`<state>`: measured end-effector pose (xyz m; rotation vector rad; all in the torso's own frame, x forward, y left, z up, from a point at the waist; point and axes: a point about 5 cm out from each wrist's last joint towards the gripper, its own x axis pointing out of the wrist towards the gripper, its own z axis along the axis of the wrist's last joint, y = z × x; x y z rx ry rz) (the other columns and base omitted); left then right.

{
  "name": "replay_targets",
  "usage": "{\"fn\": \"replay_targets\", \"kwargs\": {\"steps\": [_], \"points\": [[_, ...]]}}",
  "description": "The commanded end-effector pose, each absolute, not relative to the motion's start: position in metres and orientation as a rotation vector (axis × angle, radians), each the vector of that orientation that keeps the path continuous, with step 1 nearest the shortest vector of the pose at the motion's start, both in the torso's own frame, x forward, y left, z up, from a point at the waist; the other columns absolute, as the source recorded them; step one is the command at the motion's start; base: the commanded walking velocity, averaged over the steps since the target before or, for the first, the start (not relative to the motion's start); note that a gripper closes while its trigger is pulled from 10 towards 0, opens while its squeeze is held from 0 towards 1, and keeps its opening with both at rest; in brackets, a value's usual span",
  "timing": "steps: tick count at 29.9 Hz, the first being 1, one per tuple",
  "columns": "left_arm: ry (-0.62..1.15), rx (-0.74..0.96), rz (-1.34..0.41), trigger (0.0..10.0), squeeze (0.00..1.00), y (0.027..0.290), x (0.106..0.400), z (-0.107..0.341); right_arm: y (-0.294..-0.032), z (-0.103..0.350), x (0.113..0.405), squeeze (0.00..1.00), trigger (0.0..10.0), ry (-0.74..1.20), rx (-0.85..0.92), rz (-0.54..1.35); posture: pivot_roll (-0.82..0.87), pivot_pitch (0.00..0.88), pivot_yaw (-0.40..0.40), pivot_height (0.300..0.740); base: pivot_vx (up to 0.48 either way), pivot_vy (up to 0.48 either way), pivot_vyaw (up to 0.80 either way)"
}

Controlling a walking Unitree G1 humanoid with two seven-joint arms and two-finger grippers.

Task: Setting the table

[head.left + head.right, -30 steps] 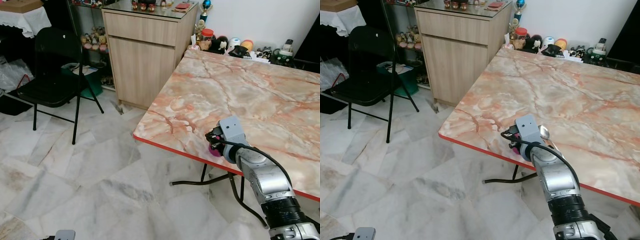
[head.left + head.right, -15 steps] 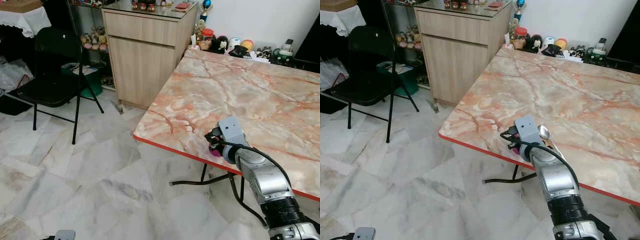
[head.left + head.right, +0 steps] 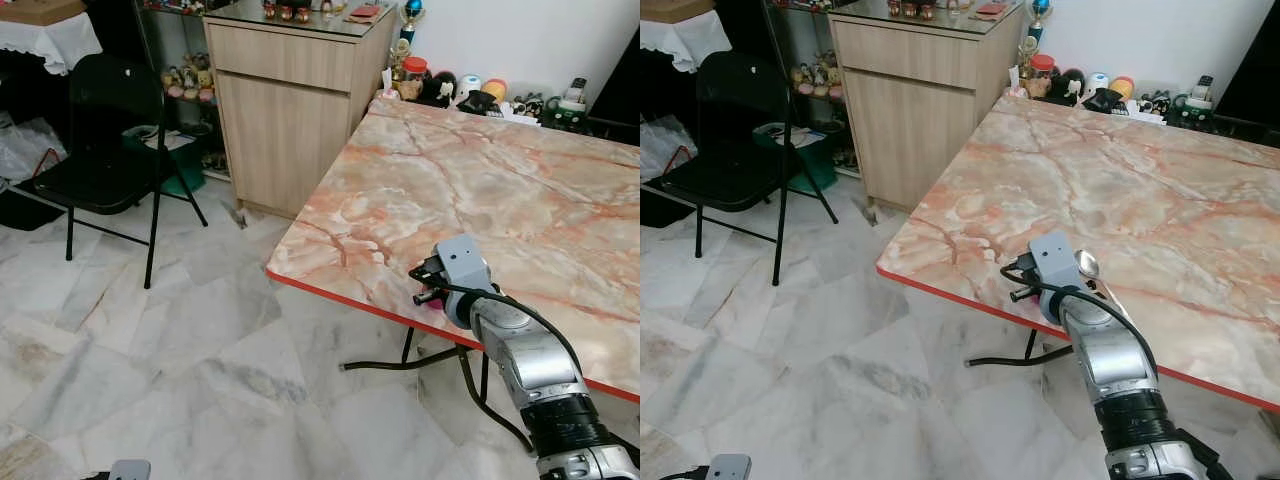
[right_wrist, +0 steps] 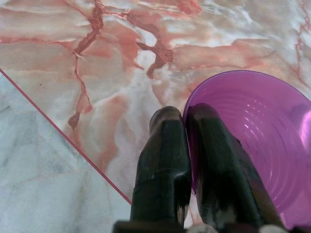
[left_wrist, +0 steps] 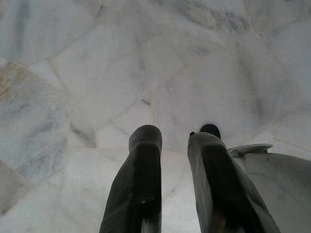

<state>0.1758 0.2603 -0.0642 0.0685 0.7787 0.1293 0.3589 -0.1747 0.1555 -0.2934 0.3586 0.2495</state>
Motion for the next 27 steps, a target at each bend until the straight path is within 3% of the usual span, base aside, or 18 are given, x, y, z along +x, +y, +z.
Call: {"fn": "replay_targets", "kwargs": {"steps": [1, 16, 17, 18, 19, 27], "points": [[0.793, 0.059, 0.135, 10.0, 0.0, 0.259, 0.171, -0.067, -0.173, 0.159, 0.361, 0.0, 0.0, 0.347, -0.293, 0.256, 0.11, 0.121, -0.042, 0.74, 0.0, 0.0, 0.0], [0.79, 0.059, 0.14, 10.0, 0.0, 0.259, 0.172, -0.067, -0.162, 0.178, 0.364, 0.0, 0.0, 0.155, -0.159, 0.239, 0.11, 0.121, -0.046, 0.74, 0.0, 0.0, 0.0], [0.79, 0.06, 0.14, 10.0, 0.0, 0.259, 0.172, -0.067, -0.163, 0.182, 0.364, 0.0, 8.9, 0.107, -0.132, 0.223, 0.11, 0.12, -0.047, 0.74, 0.0, 0.0, 0.0], [0.79, 0.06, 0.14, 10.0, 0.0, 0.259, 0.171, -0.067, -0.163, 0.184, 0.363, 0.0, 8.9, 0.084, -0.118, 0.218, 0.11, 0.121, -0.047, 0.74, 0.0, 0.0, 0.0], [0.79, 0.06, 0.141, 10.0, 0.0, 0.259, 0.171, -0.067, -0.163, 0.185, 0.363, 0.0, 10.0, 0.071, -0.109, 0.215, 0.11, 0.121, -0.047, 0.74, 0.0, 0.0, 0.0], [0.79, 0.069, 0.145, 10.0, 0.0, 0.262, 0.169, -0.067, -0.17, 0.192, 0.351, 0.0, 10.0, -0.104, -0.058, 0.161, 0.11, 0.118, -0.052, 0.74, 0.0, 0.0, 0.0]]}}
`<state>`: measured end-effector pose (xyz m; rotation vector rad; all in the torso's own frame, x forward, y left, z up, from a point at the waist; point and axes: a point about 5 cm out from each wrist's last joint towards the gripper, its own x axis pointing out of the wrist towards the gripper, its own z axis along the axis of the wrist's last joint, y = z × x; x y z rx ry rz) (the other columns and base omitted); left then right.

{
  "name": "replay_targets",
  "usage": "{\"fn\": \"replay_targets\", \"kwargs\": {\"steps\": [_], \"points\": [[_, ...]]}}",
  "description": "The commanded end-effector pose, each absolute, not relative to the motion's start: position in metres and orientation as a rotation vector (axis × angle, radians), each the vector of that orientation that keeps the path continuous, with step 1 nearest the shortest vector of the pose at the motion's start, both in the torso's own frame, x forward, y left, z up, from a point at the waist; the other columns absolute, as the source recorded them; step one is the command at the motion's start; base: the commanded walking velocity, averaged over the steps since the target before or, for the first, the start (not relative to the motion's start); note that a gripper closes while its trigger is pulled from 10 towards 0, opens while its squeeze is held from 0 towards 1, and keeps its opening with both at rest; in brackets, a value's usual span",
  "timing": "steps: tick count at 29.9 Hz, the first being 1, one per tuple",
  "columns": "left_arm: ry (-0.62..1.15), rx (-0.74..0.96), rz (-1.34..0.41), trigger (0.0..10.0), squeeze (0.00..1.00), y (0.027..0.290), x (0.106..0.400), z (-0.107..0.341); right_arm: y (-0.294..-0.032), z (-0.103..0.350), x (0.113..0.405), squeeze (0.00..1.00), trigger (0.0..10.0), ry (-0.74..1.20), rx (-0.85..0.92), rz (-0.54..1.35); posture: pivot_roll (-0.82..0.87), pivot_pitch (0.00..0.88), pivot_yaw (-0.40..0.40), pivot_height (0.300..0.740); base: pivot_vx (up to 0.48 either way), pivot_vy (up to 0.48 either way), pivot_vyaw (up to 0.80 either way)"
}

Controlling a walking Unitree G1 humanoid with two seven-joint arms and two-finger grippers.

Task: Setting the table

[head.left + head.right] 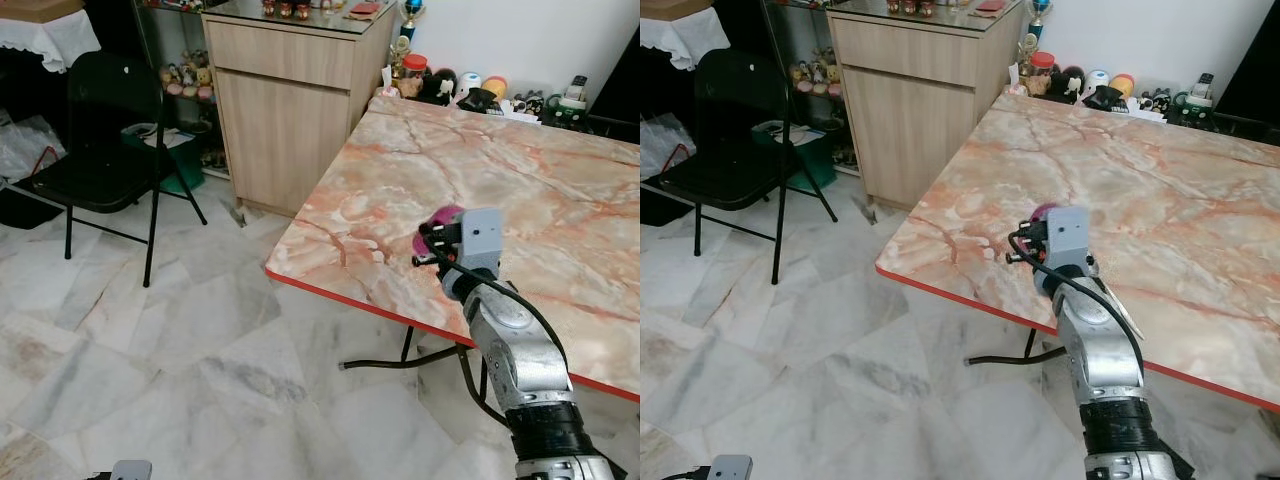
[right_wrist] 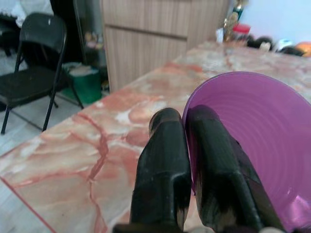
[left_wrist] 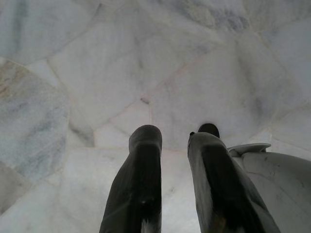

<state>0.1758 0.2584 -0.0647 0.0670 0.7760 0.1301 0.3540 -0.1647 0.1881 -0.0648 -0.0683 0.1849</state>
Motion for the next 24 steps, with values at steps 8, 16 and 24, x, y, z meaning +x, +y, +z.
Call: {"fn": "replay_targets", "kwargs": {"steps": [8, 16, 24], "points": [[0.799, 0.112, 0.17, 10.0, 0.0, 0.283, 0.158, -0.063, -0.2, 0.2, 0.335, 0.0, 10.0, -0.221, -0.099, 0.042, 0.1, 0.116, -0.054, 0.74, 0.0, 0.0, 0.0], [0.805, 0.12, 0.176, 10.0, 0.0, 0.29, 0.156, -0.061, -0.198, 0.197, 0.325, 0.0, 10.0, -0.271, -0.083, -0.011, 0.1, 0.073, -0.032, 0.74, 0.0, 0.0, 0.0], [0.798, 0.133, 0.15, 10.0, 0.0, 0.289, 0.165, -0.058, -0.206, 0.195, 0.311, 0.0, 10.0, -0.301, -0.08, -0.094, 0.08, 0.051, -0.018, 0.74, 0.0, 0.0, 0.0]]}}
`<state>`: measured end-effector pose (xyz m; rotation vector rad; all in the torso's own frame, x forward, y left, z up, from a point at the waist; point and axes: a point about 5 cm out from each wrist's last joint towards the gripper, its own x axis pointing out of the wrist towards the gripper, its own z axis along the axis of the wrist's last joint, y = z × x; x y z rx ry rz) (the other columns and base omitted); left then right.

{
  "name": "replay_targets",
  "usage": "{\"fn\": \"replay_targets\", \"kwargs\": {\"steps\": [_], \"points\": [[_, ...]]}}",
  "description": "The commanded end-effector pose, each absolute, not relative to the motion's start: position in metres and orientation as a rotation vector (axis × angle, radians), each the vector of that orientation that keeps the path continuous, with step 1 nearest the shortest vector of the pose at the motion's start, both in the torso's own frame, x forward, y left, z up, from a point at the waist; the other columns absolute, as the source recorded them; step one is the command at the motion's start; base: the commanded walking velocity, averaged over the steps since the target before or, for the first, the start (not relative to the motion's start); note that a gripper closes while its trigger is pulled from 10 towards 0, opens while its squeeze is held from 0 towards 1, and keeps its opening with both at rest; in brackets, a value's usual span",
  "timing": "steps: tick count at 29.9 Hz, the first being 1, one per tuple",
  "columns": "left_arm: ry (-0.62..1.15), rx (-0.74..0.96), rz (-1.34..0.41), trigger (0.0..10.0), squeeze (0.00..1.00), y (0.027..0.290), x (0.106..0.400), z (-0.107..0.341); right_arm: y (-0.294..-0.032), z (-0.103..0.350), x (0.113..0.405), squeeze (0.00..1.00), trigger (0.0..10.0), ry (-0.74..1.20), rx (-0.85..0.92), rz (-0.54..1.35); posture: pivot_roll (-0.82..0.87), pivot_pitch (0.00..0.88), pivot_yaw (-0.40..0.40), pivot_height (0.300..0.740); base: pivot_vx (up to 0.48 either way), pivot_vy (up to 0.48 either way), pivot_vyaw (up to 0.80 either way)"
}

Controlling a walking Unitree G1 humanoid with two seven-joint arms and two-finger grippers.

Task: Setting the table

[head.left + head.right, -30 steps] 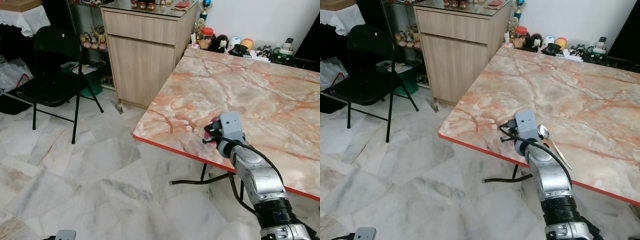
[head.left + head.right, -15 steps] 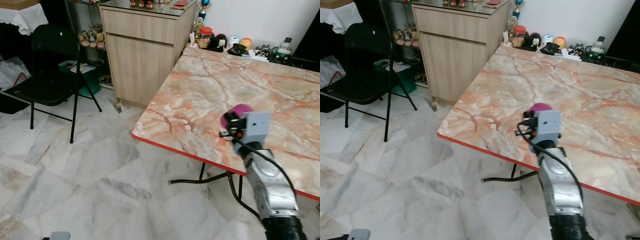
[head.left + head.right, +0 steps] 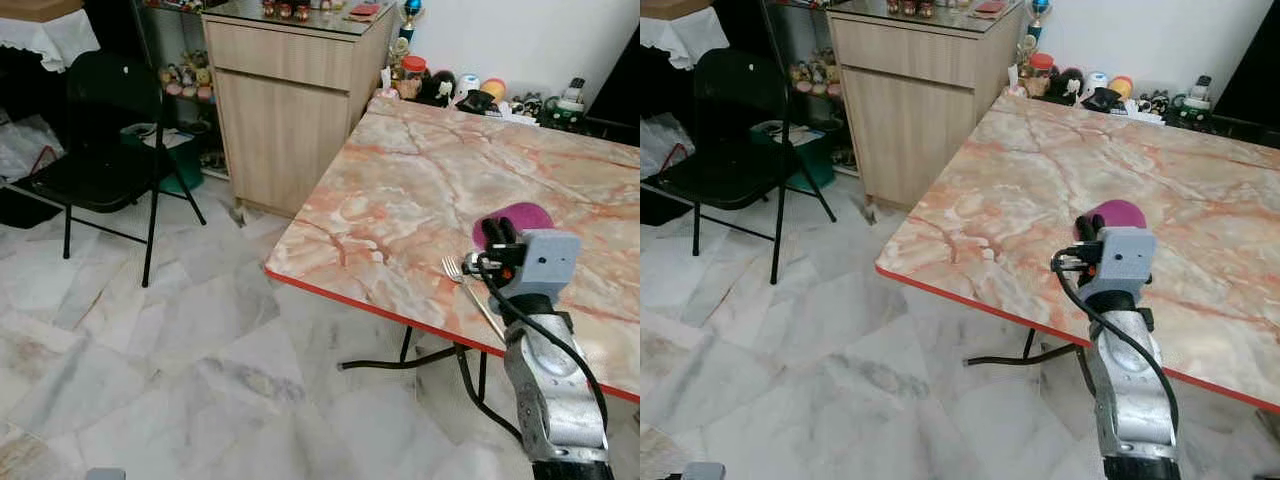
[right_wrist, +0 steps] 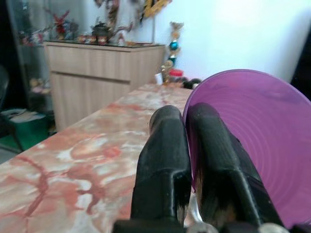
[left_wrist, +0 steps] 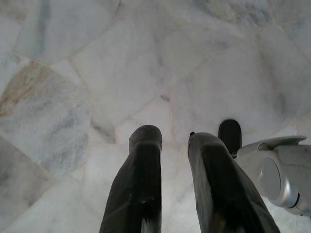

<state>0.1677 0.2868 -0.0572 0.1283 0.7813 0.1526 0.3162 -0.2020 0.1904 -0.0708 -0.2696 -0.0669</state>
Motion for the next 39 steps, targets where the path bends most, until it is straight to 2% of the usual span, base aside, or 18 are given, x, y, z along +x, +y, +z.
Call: {"fn": "replay_targets", "kwargs": {"steps": [1, 13, 22, 30, 36, 39], "points": [[0.794, 0.133, 0.137, 10.0, 0.0, 0.286, 0.169, -0.058, -0.208, 0.192, 0.306, 0.0, 10.0, -0.3, -0.078, -0.118, 0.07, 0.05, -0.012, 0.74, 0.0, 0.0, 0.0], [0.783, 0.146, 0.052, 10.0, 0.0, 0.267, 0.188, -0.056, -0.22, 0.187, 0.29, 0.0, 10.0, -0.29, -0.074, -0.212, 0.0, 0.056, 0.02, 0.74, 0.0, 0.0, 0.0], [0.801, 0.138, 0.06, 10.0, 0.0, 0.264, 0.181, -0.061, -0.22, 0.182, 0.285, 0.0, 10.0, -0.275, -0.03, -0.228, 0.0, 0.066, 0.0, 0.74, 0.0, 0.0, 0.0], [0.814, 0.125, 0.061, 10.0, 0.0, 0.259, 0.174, -0.066, -0.219, 0.182, 0.286, 0.0, 10.0, -0.273, -0.033, -0.215, -0.01, 0.07, -0.008, 0.74, 0.0, 0.0, 0.0], [0.802, 0.138, 0.059, 10.0, 0.0, 0.26, 0.179, -0.063, -0.221, 0.185, 0.293, 0.0, 10.0, -0.268, -0.005, -0.212, 0.02, 0.083, -0.046, 0.74, 0.0, 0.0, 0.0], [0.795, 0.139, 0.084, 10.0, 0.0, 0.264, 0.181, -0.061, -0.213, 0.186, 0.299, 0.0, 10.0, -0.262, 0.009, -0.166, 0.03, 0.078, -0.052, 0.74, 0.0, -0.271, -0.72]]}}
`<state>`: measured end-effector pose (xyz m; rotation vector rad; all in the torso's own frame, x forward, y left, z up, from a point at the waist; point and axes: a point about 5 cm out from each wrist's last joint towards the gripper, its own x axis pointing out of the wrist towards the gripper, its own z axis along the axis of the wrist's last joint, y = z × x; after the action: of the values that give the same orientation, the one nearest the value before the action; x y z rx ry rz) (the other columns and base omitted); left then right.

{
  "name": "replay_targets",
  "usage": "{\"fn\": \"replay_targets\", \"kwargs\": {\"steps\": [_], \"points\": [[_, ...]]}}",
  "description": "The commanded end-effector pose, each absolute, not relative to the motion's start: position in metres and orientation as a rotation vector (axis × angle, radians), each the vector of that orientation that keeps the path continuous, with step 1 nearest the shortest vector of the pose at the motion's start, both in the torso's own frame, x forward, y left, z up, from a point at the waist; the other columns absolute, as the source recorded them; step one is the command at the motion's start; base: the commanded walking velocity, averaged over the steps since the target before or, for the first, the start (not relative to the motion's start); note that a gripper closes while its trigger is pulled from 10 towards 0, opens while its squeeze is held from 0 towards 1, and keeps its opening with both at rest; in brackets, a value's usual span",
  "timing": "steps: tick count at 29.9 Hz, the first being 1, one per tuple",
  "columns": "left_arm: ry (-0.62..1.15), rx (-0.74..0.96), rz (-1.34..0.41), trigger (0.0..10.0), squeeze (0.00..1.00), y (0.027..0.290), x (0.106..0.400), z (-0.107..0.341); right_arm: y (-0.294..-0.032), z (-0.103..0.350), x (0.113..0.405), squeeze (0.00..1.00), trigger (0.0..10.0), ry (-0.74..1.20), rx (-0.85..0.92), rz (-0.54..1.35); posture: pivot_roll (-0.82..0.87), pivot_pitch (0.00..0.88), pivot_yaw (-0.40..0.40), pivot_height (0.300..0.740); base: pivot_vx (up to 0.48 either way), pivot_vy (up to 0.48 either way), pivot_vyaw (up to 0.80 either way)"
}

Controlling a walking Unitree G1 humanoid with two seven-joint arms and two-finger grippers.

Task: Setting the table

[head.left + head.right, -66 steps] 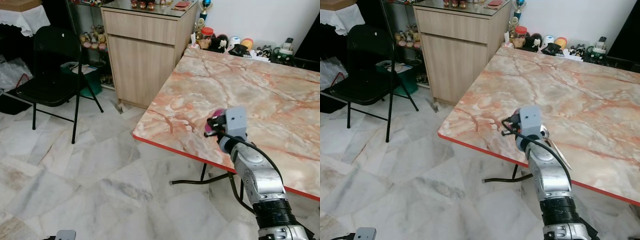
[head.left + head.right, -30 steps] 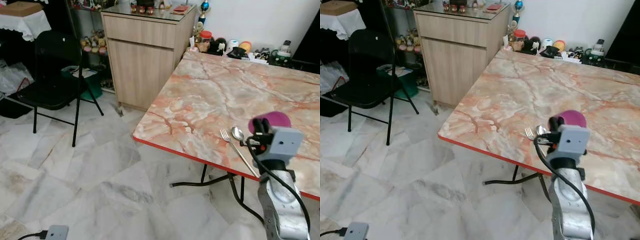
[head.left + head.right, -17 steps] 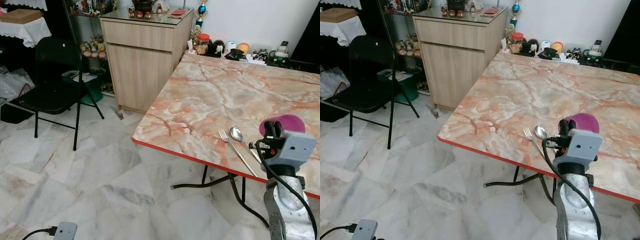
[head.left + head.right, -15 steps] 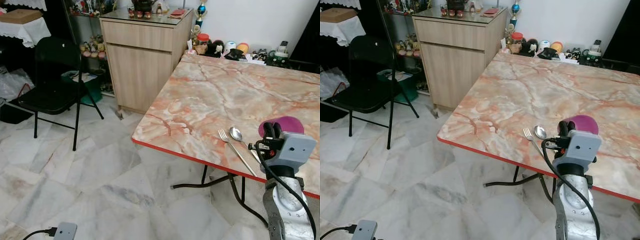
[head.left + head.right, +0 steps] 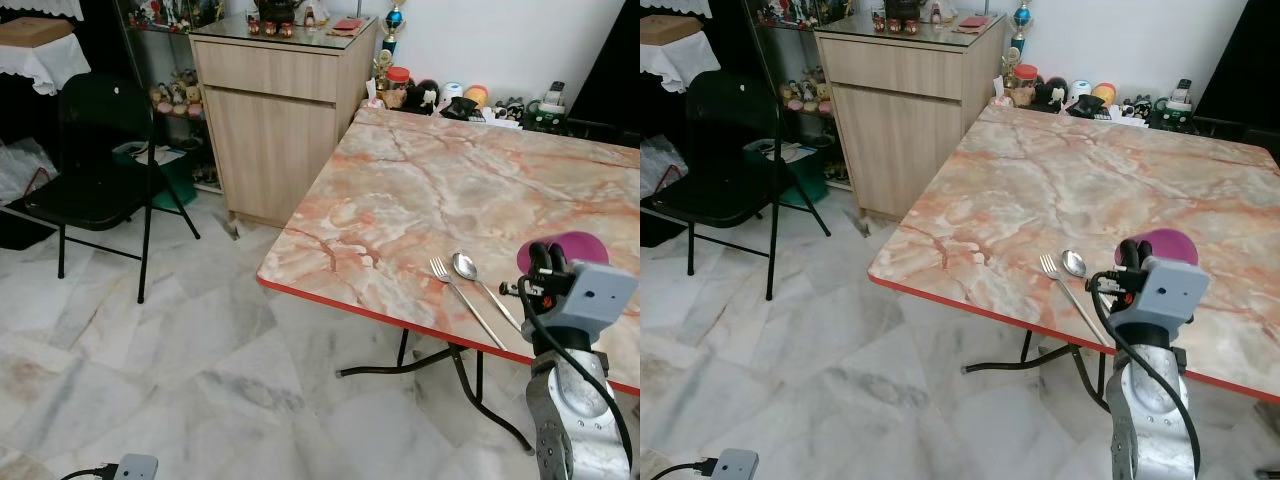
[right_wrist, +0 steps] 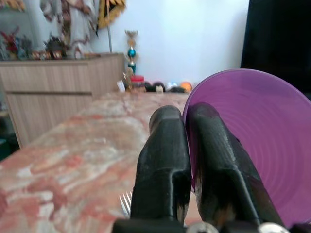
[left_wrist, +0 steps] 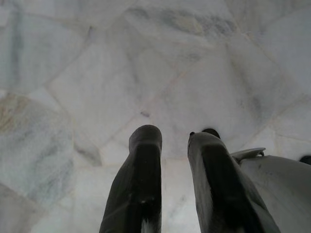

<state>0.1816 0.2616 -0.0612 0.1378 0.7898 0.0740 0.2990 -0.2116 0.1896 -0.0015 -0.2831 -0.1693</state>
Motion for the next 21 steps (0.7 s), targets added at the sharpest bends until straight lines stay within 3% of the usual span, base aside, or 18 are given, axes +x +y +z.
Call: {"fn": "replay_targets", "kwargs": {"steps": [1, 9, 21], "points": [[0.795, 0.139, 0.084, 10.0, 0.0, 0.264, 0.181, -0.061, -0.213, 0.186, 0.299, 0.0, 10.0, -0.262, 0.009, -0.166, 0.03, 0.078, -0.052, 0.74, 0.0, -0.281, -0.79], [0.856, 0.136, 0.072, 10.0, 0.0, 0.261, 0.156, -0.073, -0.211, 0.185, 0.293, 0.0, 10.0, -0.277, 0.004, -0.181, 0.01, 0.088, -0.026, 0.74, 0.0, -0.43, -0.15], [0.811, 0.148, 0.04, 10.0, 0.0, 0.259, 0.17, -0.067, -0.208, 0.185, 0.296, 0.0, 10.0, -0.276, 0.024, -0.18, 0.02, 0.101, -0.014, 0.74, 0.0, -0.463, 0.0]]}}
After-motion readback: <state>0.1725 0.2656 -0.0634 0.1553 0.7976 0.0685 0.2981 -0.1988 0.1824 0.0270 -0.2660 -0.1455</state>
